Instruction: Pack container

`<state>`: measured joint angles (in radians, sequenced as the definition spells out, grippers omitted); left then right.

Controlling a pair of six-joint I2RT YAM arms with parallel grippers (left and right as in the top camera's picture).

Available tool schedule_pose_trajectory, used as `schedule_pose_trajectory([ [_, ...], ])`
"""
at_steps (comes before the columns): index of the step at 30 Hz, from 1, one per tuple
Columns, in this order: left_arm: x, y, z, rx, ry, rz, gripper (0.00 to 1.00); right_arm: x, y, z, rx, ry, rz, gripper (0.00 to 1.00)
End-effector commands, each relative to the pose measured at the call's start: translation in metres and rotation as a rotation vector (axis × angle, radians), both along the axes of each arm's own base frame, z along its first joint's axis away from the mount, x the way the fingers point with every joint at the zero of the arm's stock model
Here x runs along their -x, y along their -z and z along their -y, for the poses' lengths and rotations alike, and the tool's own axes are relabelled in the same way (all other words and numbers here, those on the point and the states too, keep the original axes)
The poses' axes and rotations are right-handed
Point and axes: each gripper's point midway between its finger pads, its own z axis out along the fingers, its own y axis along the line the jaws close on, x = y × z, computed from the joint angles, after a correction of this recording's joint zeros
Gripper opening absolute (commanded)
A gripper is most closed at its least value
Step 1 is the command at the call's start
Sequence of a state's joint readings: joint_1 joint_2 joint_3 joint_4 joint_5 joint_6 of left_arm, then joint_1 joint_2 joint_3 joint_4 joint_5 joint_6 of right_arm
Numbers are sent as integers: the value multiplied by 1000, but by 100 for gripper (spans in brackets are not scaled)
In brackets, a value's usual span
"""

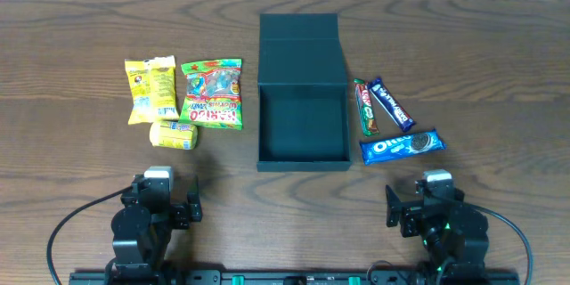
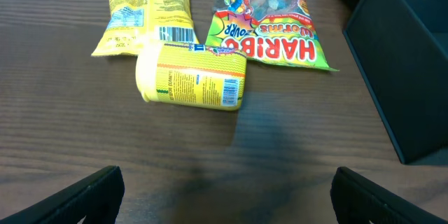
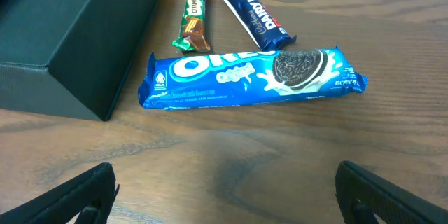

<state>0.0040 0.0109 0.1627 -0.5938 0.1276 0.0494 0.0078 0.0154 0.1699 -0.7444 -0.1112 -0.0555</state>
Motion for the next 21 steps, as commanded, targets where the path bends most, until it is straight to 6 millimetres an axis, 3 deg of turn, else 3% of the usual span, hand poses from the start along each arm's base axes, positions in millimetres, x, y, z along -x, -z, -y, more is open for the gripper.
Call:
schedule_pose_trajectory([
  [1,-1,1,1,12,3,3,95,0,0,1,13,-1,4,99],
  [4,0,1,4,34,5,1,95,0,0,1,13,-1,4,99],
  [7,0,1,10,163,-29,-12,95,0,0,1,13,-1,4,99],
  [12,7,1,30,591,-148,-109,95,0,0,1,13,-1,4,99],
  [17,3,-4,30,649,-174,-92,95,0,0,1,13,-1,4,99],
  [19,-2,-15,33,678,-153,-55,95,0,0,1,13,-1,4,99],
  [21,-11,-46,46,639,2,68,96,0,0,1,13,-1,4,99],
])
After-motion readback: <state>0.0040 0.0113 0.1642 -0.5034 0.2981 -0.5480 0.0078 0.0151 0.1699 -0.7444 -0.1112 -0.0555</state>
